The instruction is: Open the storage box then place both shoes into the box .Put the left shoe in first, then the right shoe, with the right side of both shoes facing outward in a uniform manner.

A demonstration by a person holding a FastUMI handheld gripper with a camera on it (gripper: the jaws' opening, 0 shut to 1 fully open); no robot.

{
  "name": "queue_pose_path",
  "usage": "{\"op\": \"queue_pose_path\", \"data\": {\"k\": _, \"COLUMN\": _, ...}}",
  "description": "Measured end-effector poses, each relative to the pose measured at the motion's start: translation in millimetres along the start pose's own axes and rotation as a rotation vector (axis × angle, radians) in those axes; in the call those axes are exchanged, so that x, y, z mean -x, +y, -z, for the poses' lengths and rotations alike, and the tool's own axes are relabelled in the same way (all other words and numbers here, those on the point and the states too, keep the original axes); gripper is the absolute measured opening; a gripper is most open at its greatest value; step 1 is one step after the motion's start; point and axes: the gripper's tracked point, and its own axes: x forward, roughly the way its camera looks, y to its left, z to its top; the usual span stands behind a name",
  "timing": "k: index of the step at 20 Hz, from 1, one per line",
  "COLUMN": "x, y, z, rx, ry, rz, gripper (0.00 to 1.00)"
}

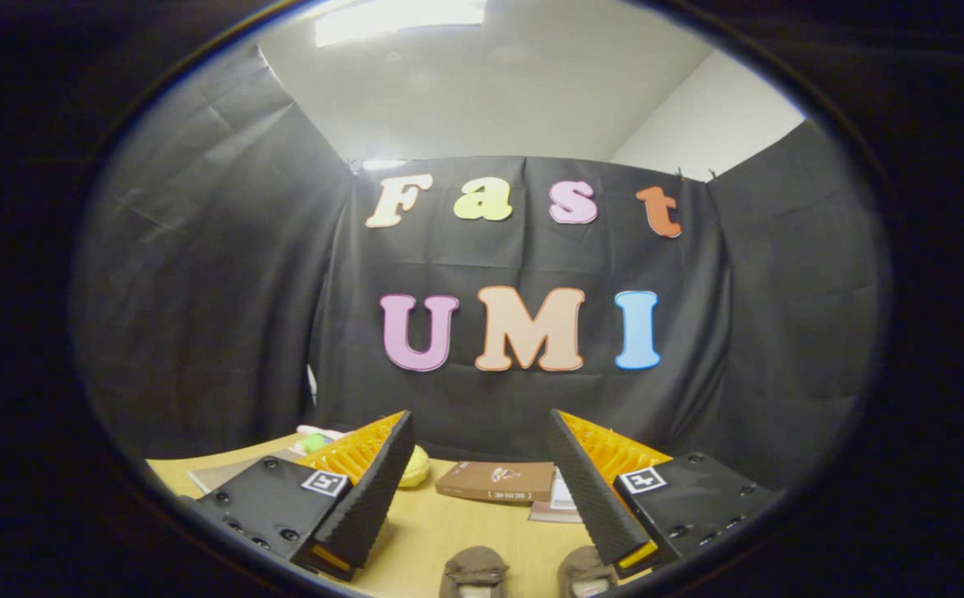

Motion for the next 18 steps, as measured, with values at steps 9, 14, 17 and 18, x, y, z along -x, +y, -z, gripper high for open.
{"op": "queue_pose_path", "data": {"k": 9, "x": 6, "y": 50, "z": 74, "rx": -0.32, "ry": 0.233, "rz": -0.194, "gripper": 1.0}}
{"op": "queue_pose_path", "data": {"k": 14, "x": 14, "y": 85, "z": 119, "rx": -0.507, "ry": 0.384, "rz": -0.309, "gripper": 1.0}}
{"op": "queue_pose_path", "data": {"k": 17, "x": 18, "y": 100, "z": 143, "rx": -0.663, "ry": 0.47, "rz": -0.353, "gripper": 1.0}}
{"op": "queue_pose_path", "data": {"k": 18, "x": 21, "y": 104, "z": 152, "rx": -0.721, "ry": 0.503, "rz": -0.357, "gripper": 1.0}}
